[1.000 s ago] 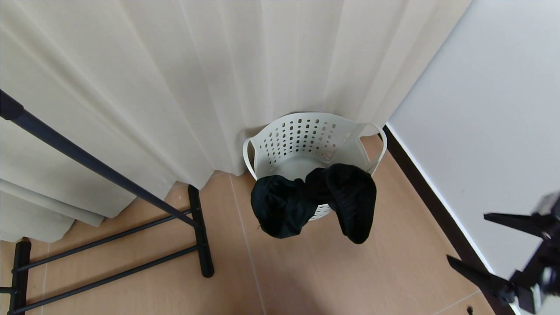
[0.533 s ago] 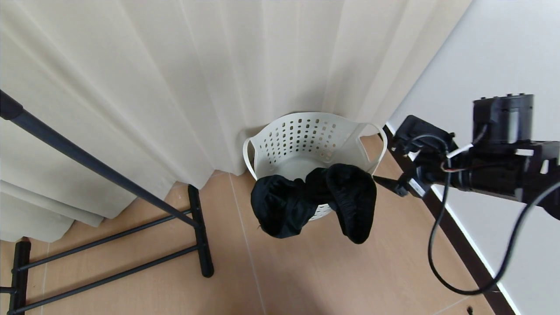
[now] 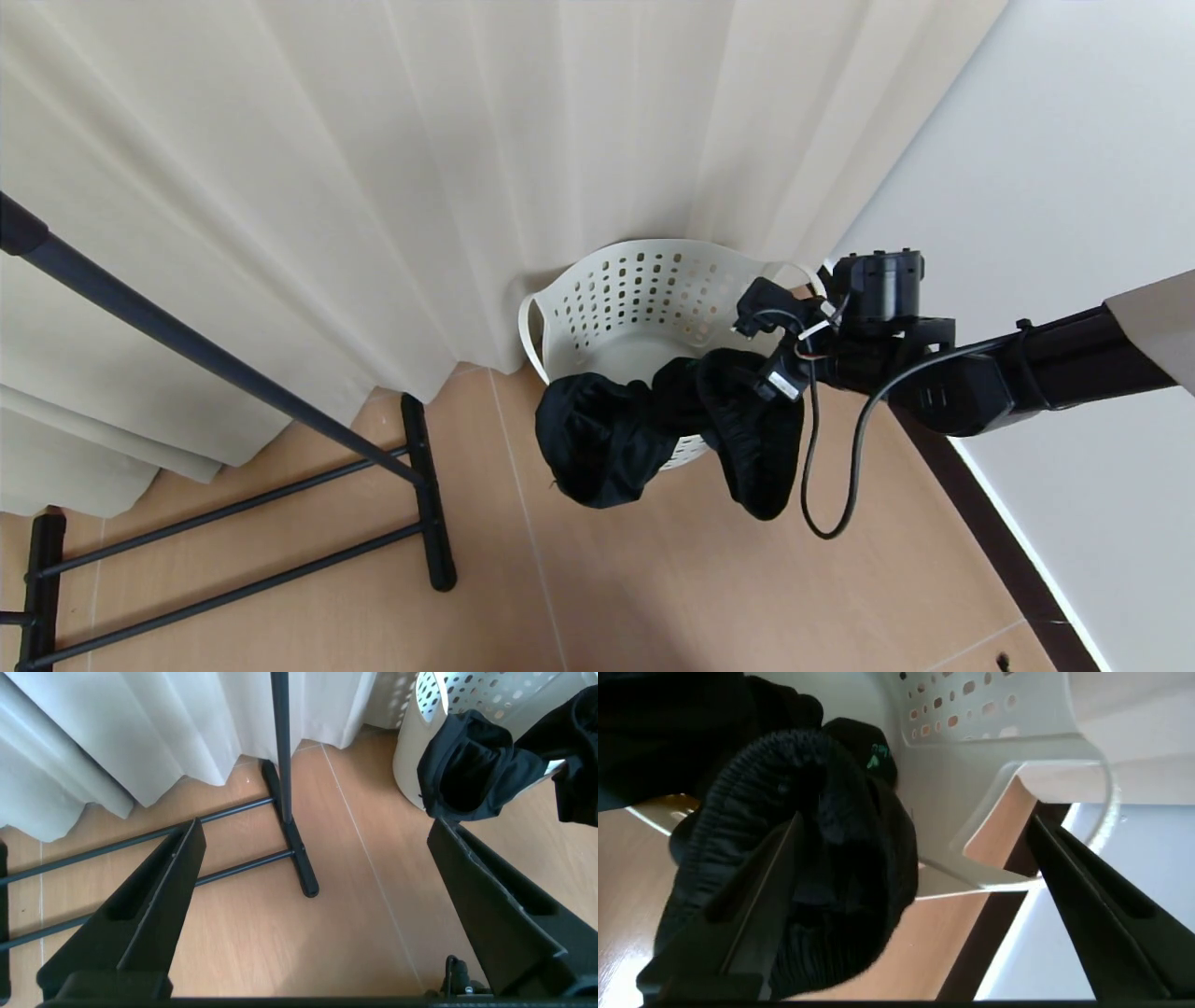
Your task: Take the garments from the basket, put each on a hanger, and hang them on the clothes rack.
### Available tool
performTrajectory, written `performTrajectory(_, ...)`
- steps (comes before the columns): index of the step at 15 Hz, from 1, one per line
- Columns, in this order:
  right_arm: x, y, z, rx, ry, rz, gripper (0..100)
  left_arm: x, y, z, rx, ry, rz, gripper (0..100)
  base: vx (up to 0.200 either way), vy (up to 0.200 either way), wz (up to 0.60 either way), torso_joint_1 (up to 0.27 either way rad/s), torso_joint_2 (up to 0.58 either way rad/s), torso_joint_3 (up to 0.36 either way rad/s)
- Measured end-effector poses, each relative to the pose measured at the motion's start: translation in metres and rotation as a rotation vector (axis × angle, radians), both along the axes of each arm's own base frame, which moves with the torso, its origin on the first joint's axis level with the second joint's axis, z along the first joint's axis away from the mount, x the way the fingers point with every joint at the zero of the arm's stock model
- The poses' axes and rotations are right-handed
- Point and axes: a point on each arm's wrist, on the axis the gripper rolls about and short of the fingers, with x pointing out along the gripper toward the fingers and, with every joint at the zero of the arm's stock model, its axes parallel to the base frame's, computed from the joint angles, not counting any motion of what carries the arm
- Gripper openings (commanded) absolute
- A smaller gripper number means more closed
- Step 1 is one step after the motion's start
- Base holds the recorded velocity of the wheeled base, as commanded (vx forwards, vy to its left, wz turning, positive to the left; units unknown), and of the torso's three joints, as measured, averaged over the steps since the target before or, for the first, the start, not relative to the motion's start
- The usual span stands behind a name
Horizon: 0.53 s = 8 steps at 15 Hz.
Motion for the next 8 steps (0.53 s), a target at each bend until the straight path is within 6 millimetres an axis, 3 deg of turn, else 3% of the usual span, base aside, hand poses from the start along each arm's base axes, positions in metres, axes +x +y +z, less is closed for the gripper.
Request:
performTrajectory(3,0.011,0.003,-0.014,0.0,0.018,-0.003,100,0.0,0.0,0.0,0.0,0.0,0.0,100,0.0,0.0,0.0,0.0,0.0,0.0)
performTrajectory(8,0.029,-0.004,-0.017,0.01,-0.002,-0.027,100,0.0,0.0,0.0,0.0,-0.001,0.0,100,0.0,0.0,0.0,0.0,0.0,0.0)
